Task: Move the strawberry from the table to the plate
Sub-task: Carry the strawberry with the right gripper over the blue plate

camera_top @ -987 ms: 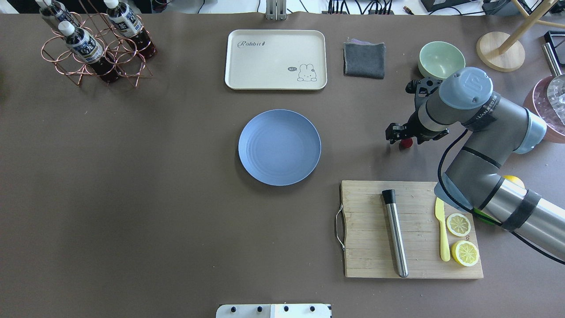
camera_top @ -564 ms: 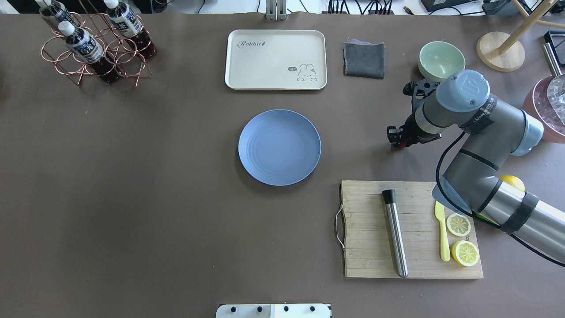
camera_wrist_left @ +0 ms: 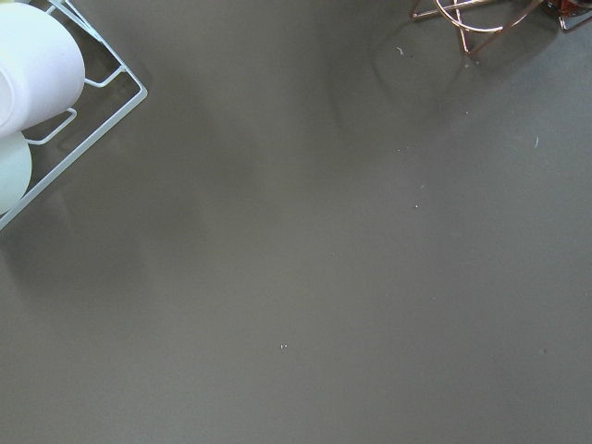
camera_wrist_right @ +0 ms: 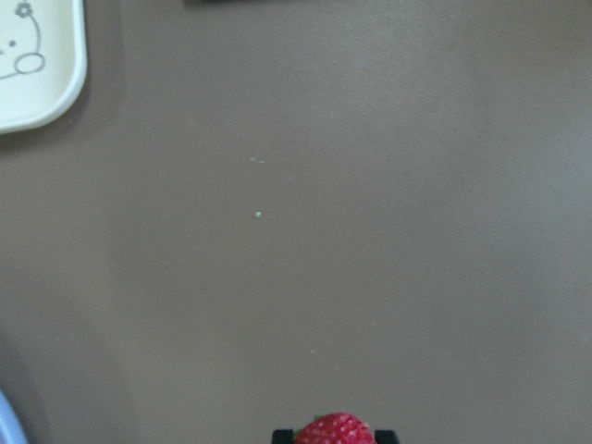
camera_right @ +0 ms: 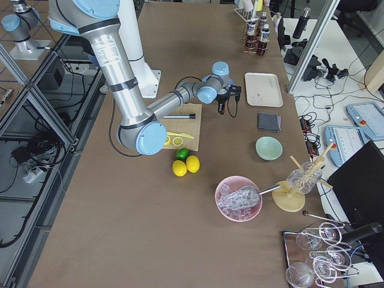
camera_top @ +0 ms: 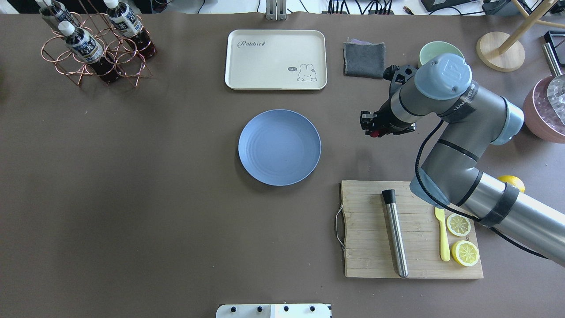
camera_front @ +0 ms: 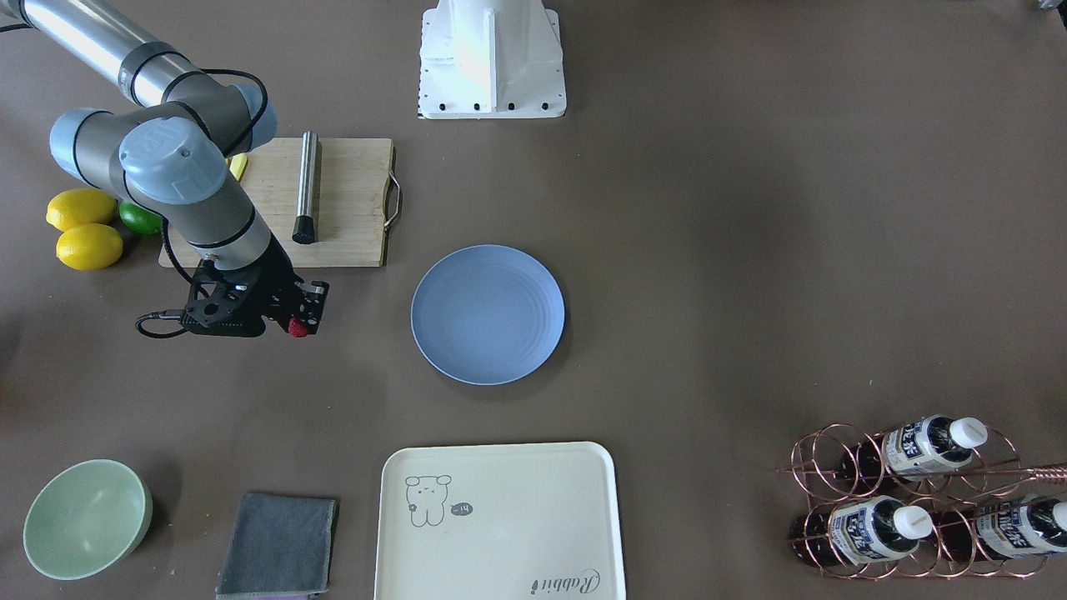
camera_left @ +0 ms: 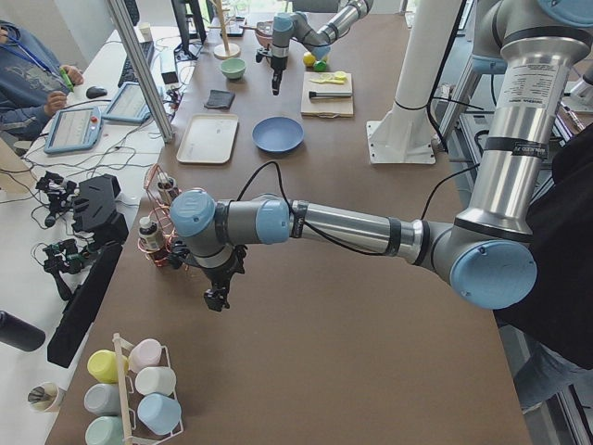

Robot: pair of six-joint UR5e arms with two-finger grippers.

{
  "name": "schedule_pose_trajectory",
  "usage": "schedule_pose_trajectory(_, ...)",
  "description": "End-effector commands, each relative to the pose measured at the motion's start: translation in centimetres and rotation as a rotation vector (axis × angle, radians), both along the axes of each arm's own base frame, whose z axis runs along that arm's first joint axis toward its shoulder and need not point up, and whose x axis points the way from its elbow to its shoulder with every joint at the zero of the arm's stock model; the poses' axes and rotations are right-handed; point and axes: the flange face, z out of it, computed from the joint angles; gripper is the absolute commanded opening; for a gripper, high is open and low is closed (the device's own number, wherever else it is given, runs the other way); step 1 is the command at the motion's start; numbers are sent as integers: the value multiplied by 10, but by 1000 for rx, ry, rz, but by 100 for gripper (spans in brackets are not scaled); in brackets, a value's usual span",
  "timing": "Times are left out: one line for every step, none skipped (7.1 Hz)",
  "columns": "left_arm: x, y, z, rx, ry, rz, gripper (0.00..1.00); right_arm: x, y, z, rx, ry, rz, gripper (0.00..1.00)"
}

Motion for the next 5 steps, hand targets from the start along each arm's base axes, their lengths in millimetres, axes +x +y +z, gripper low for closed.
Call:
schedule_pose_trajectory(-1, 34, 15, -23, 1, -1, 99, -48, 7, -72, -61, -9, 54, 0)
schedule_pose_trajectory(-1, 48, 10, -14, 1, -1, 99, -83, 19, -102, -73, -21, 92, 0)
schedule_pose_trajectory(-1, 57, 11, -15, 1, -3, 99, -122, 24, -131, -83, -28, 118, 0)
schedule_pose_trajectory(-4, 61, 6, -4, 1, -8, 99, -160, 27, -157, -86, -22, 151, 0)
schedule_pose_trajectory(-5, 61, 5, -1, 1, -11, 99, -186, 36, -162, -93, -9, 169, 0)
